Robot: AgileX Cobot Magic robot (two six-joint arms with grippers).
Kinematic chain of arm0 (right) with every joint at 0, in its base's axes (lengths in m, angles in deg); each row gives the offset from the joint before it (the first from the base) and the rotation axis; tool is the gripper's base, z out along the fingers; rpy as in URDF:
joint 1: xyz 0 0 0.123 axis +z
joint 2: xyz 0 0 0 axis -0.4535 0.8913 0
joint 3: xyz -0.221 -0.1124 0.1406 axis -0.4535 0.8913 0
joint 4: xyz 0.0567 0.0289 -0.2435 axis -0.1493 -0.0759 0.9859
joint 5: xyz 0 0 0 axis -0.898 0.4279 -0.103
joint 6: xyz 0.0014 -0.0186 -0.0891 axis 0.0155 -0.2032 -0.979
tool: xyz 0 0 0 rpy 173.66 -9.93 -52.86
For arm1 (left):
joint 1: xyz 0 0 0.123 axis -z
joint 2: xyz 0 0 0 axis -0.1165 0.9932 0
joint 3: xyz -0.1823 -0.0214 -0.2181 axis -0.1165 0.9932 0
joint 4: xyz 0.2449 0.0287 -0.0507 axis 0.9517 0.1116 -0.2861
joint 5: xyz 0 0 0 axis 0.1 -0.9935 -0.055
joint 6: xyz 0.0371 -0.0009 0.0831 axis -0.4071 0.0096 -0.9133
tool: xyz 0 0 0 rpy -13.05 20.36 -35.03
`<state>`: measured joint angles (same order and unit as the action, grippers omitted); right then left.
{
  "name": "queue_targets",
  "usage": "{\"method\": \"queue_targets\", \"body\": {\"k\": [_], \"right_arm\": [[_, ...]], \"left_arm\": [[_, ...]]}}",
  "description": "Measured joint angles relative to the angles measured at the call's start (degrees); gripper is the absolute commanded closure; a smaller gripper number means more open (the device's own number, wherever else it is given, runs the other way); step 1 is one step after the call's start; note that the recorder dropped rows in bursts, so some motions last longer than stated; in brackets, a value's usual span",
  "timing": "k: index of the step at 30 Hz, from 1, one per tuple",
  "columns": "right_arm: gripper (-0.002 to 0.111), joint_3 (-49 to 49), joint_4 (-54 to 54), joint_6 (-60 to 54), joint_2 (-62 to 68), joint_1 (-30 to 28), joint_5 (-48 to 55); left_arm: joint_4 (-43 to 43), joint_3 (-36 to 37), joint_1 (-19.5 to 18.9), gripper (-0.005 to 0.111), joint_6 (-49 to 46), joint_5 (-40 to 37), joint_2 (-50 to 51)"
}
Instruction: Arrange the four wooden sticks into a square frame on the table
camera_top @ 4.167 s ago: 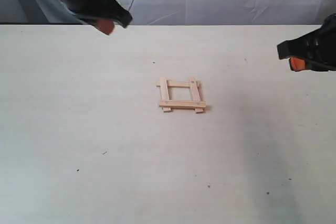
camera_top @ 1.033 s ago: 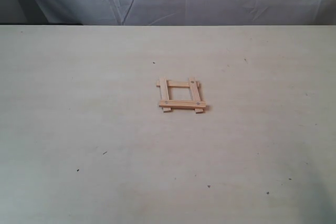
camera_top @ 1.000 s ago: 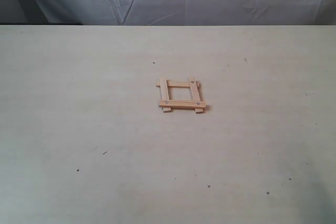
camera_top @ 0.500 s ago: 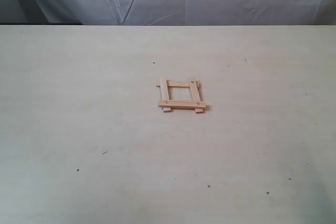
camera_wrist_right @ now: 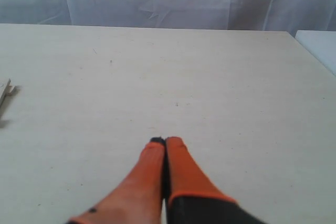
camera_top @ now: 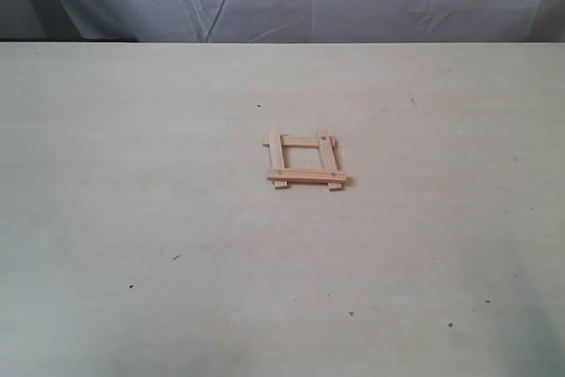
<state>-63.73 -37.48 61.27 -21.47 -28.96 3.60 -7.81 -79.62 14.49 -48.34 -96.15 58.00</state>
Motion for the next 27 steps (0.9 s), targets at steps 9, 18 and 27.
{"method": "queue_targets", "body": {"k": [9, 18, 27], "right_arm": [[0.108, 0.0, 0.0, 0.0, 0.0, 0.0, 0.0], [0.108, 0.0, 0.0, 0.0, 0.0, 0.0, 0.0], [0.108, 0.0, 0.0, 0.0, 0.0, 0.0, 0.0]], "left_arm": [[0.4, 0.0, 0.0, 0.107, 0.0, -0.24, 0.0], [0.4, 0.0, 0.0, 0.107, 0.28, -0.24, 0.0], [0.4, 0.0, 0.0, 0.107, 5.85, -0.24, 0.0]]}}
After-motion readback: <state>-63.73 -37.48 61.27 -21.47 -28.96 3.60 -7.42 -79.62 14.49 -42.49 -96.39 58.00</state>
